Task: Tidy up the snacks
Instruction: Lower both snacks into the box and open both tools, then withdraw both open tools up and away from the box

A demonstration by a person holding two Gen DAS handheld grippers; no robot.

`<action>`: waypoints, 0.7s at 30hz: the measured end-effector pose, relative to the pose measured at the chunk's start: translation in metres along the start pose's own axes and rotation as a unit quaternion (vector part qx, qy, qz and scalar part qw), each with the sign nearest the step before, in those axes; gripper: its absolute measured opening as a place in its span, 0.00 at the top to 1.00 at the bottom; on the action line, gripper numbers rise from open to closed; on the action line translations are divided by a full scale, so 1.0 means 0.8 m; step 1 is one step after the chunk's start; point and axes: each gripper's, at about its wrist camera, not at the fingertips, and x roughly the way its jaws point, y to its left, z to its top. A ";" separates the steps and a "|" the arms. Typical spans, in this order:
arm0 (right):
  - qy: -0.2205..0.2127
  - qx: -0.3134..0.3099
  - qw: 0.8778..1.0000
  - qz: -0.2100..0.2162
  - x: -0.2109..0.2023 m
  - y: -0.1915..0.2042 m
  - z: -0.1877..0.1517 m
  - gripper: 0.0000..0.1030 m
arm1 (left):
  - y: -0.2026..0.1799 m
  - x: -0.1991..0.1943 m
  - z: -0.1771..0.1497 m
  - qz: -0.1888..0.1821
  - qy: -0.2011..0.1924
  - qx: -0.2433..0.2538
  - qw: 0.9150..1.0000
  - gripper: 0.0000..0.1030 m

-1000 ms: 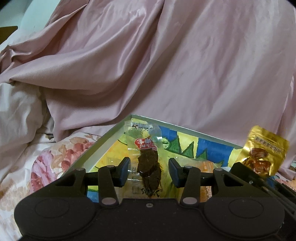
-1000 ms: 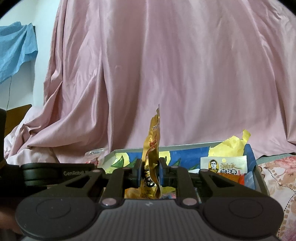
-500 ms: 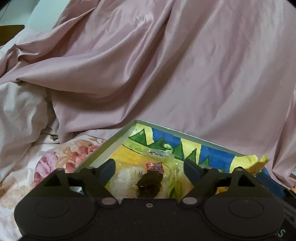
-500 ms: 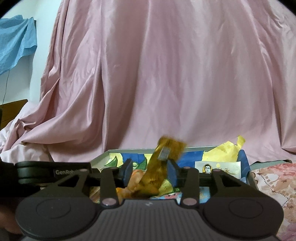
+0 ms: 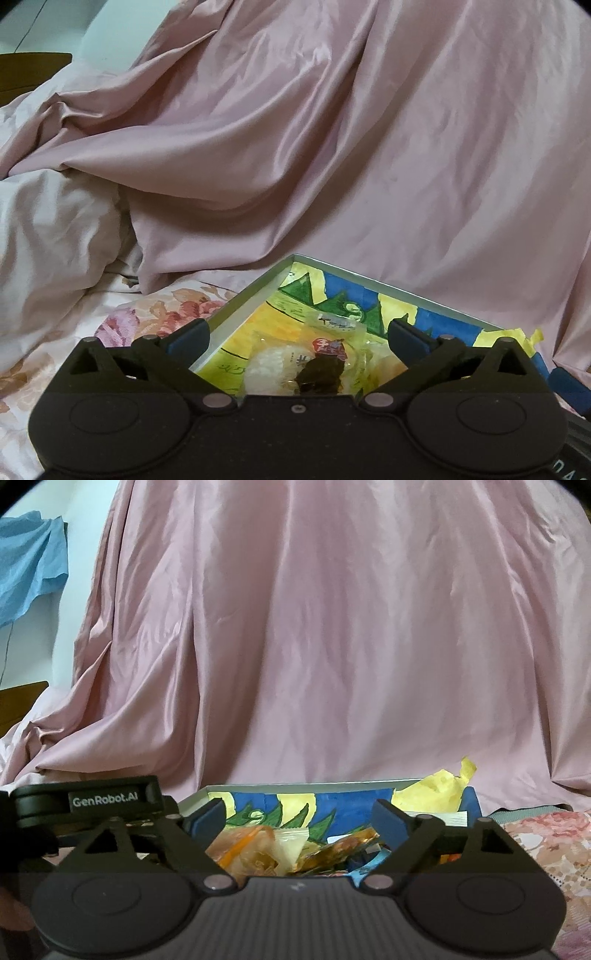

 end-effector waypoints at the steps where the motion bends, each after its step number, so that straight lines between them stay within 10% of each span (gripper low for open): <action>1: -0.001 -0.001 1.000 -0.001 0.000 0.000 0.000 0.07 | 0.001 -0.001 0.000 0.002 -0.001 -0.001 1.000 0.01; 21: -0.010 0.002 1.000 -0.021 -0.011 -0.003 0.007 0.00 | 0.004 -0.029 0.008 0.019 -0.014 0.000 1.000 0.01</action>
